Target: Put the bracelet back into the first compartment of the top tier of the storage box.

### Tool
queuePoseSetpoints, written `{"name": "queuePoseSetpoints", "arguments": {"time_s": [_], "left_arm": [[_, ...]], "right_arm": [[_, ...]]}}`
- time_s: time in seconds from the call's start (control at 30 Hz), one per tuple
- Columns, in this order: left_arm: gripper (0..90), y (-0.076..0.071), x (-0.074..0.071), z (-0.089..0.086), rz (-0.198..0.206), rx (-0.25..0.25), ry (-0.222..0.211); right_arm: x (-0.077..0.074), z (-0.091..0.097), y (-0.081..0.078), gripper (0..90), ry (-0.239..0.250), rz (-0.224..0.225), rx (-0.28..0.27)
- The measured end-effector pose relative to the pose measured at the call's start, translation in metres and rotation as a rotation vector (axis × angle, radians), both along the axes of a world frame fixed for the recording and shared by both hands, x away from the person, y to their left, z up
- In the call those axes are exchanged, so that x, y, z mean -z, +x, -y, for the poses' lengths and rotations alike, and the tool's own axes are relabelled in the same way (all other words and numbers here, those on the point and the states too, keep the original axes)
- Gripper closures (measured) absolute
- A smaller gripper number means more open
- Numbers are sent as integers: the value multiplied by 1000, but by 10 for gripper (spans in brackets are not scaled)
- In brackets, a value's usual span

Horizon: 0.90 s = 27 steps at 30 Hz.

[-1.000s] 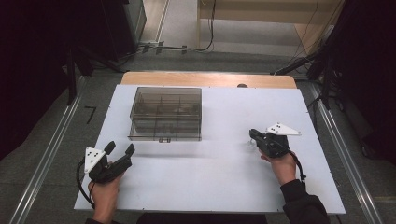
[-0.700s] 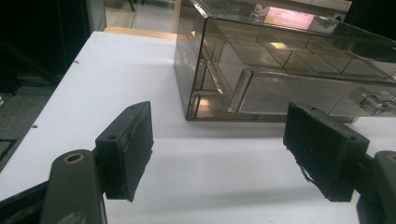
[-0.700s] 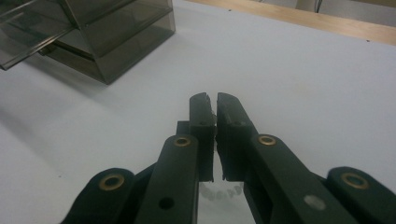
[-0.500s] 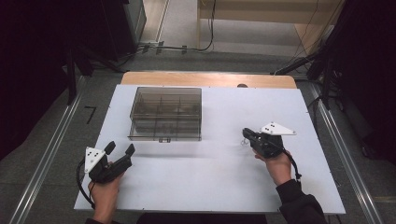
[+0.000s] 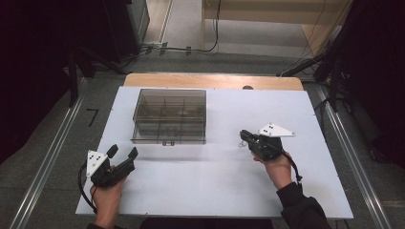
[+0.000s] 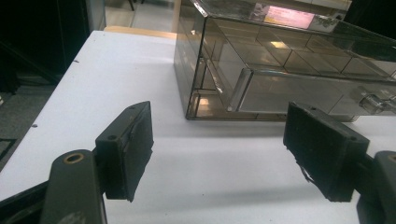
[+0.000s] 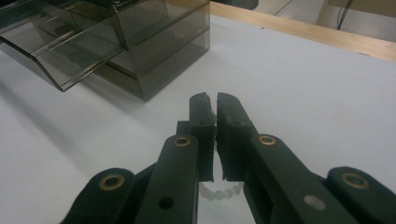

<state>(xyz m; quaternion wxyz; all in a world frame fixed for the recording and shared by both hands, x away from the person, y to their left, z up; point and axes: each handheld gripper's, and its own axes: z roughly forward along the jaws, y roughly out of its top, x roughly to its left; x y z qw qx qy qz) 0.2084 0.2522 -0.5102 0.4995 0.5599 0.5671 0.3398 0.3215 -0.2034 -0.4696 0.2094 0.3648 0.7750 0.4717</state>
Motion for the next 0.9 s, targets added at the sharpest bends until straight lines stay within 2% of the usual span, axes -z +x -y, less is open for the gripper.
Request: {"name": "queuePoseSetpoints", "arguments": {"time_s": [0.9], "left_arm": [[245, -2, 0, 1, -5, 8, 3]], "right_arm": [[-12, -36, -2, 834, -7, 9, -53]]}}
